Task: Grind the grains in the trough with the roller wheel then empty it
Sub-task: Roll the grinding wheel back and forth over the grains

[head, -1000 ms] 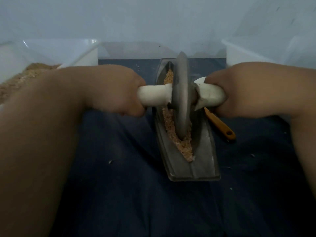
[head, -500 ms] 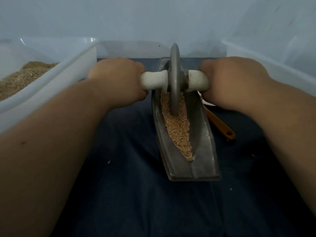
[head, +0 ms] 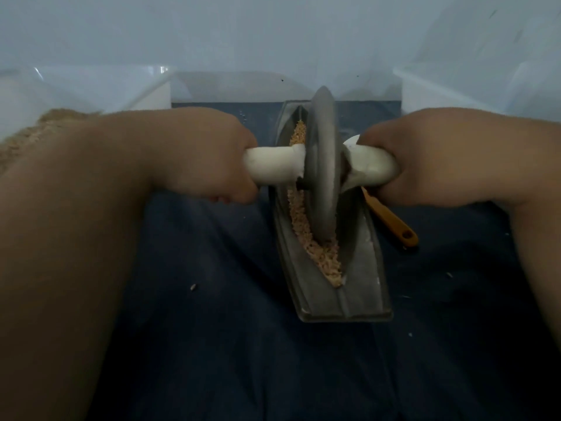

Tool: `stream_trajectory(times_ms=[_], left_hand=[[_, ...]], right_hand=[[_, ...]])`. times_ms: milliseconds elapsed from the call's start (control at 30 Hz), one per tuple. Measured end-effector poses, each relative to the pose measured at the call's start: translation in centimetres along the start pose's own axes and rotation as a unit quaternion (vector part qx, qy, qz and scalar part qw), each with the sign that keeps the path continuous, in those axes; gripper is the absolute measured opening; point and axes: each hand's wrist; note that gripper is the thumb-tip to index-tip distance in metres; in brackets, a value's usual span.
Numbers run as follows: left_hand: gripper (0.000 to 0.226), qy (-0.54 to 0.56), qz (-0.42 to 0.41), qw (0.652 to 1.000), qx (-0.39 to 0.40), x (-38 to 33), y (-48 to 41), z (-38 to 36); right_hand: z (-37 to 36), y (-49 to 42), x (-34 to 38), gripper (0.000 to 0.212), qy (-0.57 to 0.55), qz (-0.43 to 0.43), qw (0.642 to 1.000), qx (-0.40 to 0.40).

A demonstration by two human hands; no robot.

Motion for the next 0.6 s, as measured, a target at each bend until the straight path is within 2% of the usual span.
stream_trajectory(times_ms=[133, 233, 333, 433, 600], left_hand=[[0.022, -0.005, 0.027, 0.985, -0.171, 0.1, -1.9, -1.6], [0.018, -0.020, 0.052, 0.950, -0.308, -0.6, -3.5, -2.9], [0.019, -0.050, 0.051, 0.922, -0.381, -1.1, -4.2, -3.4], [0.014, -0.035, 0.043, 0.932, -0.357, -0.5, -4.2, -3.5], [0.032, -0.040, 0.012, 0.985, -0.167, 1.0, -3.4, -2.2]], right_hand=[[-2.0, -1.8, -0.9, 0.012, 0.041, -0.050, 0.994, -0.086], [-3.3, -3.1, -1.2, 0.017, 0.056, -0.110, 0.983, -0.135], [-3.8, -3.5, -1.3, 0.020, 0.046, -0.122, 0.980, -0.151], [-3.4, -3.1, -1.2, 0.020, 0.060, -0.119, 0.982, -0.131], [-0.6, -0.8, -0.1, 0.020, 0.022, -0.041, 0.998, -0.041]])
Point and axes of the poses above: each hand's wrist, its own y-axis away from the middle knuckle, its own z-axis out of the back of the hand, x = y × z, and after that the axes turned 11 degrees about z, right-handed
